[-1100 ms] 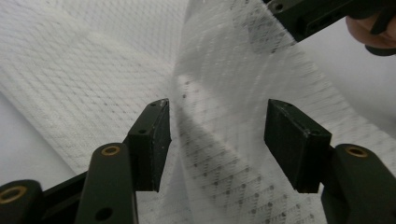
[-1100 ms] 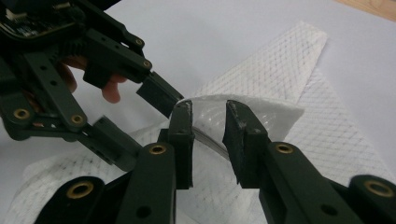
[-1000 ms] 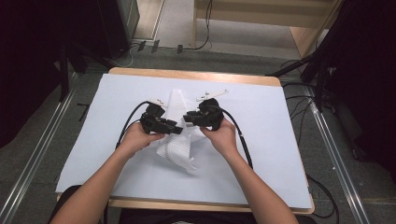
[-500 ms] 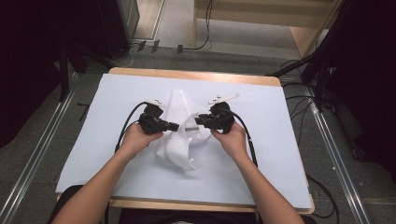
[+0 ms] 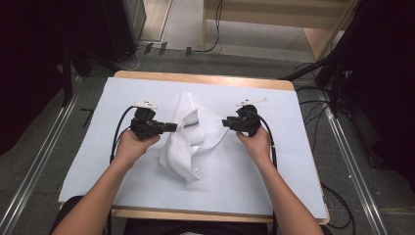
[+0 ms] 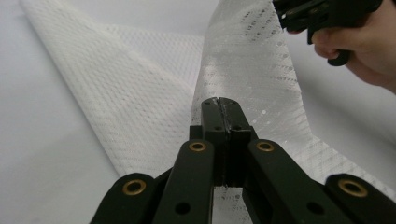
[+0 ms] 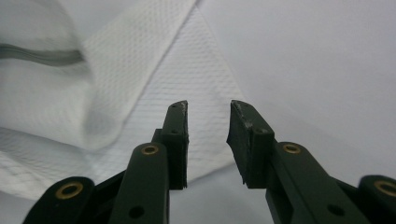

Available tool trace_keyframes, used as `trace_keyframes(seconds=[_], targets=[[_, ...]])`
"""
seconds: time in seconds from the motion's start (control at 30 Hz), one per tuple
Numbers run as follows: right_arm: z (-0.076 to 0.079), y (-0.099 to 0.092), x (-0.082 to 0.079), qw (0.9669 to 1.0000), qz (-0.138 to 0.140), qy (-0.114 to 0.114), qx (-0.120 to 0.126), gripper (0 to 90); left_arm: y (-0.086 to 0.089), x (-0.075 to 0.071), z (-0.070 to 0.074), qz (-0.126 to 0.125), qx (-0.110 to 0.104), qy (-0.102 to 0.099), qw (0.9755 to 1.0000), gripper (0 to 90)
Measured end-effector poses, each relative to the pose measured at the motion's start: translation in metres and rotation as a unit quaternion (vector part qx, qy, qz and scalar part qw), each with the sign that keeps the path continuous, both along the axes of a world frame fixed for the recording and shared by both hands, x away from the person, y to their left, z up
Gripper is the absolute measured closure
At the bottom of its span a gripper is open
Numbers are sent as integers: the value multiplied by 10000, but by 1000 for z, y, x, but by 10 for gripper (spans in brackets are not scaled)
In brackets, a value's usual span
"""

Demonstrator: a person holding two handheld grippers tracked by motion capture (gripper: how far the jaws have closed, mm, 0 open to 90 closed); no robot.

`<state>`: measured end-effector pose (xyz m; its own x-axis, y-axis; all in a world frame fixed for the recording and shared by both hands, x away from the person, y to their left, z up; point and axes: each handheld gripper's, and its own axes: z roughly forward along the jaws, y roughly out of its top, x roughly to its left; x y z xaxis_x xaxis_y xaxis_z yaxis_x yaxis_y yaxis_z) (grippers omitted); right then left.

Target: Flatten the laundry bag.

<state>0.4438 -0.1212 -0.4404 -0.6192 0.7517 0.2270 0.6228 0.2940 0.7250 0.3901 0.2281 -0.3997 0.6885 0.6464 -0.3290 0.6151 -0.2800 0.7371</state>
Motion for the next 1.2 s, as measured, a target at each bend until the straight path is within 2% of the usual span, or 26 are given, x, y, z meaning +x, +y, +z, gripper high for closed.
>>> trace_keyframes(seconds=[0.17, 0.23, 0.37, 0.5, 0.53, 0.6, 0.7, 0.73, 0.83, 1.0, 1.07, 1.2], targets=[[-11, -6, 9, 9997, -211, 140, -64, 658, 9, -5, 3, 176, -2, -121, 9998, 900], [-16, -5, 11, 9995, -215, 189, -137, 649, 14, -6, 4, 228, -86, -122, 9996, 900], [-23, -1, 14, 9990, -217, 240, -292, 627, 21, -7, 5, 355, -106, -157, 9992, 900], [-29, 2, 15, 9986, -196, 363, -327, 625, 29, -7, 6, 484, -124, -181, 9986, 900], [-29, 3, 14, 9986, -189, 325, -360, 627, 30, -7, 6, 508, -150, -176, 9984, 900], [-29, 5, 12, 9984, -211, 275, -452, 661, 32, -7, 6, 537, -162, -163, 9983, 900], [-29, 8, 9, 9975, -270, 113, -649, 763, 38, -7, 5, 635, -184, -163, 9977, 900], [-30, 8, 8, 9974, -293, 80, -656, 793, 39, -6, 5, 659, -191, -167, 9975, 900], [-31, 7, 9, 9980, -318, 207, -506, 885, 42, -6, 6, 735, -200, -192, 9969, 900], [-27, 5, 9, 9979, -315, 328, -462, 900, 52, -5, 7, 918, -270, -242, 9951, 900], [-25, 3, 9, 9979, -325, 295, -472, 900, 55, -4, 7, 958, -298, -243, 9947, 900], [-13, -14, 9, 9982, -512, 161, -268, 900, 65, -3, 7, 1159, -385, -271, 9921, 900]])
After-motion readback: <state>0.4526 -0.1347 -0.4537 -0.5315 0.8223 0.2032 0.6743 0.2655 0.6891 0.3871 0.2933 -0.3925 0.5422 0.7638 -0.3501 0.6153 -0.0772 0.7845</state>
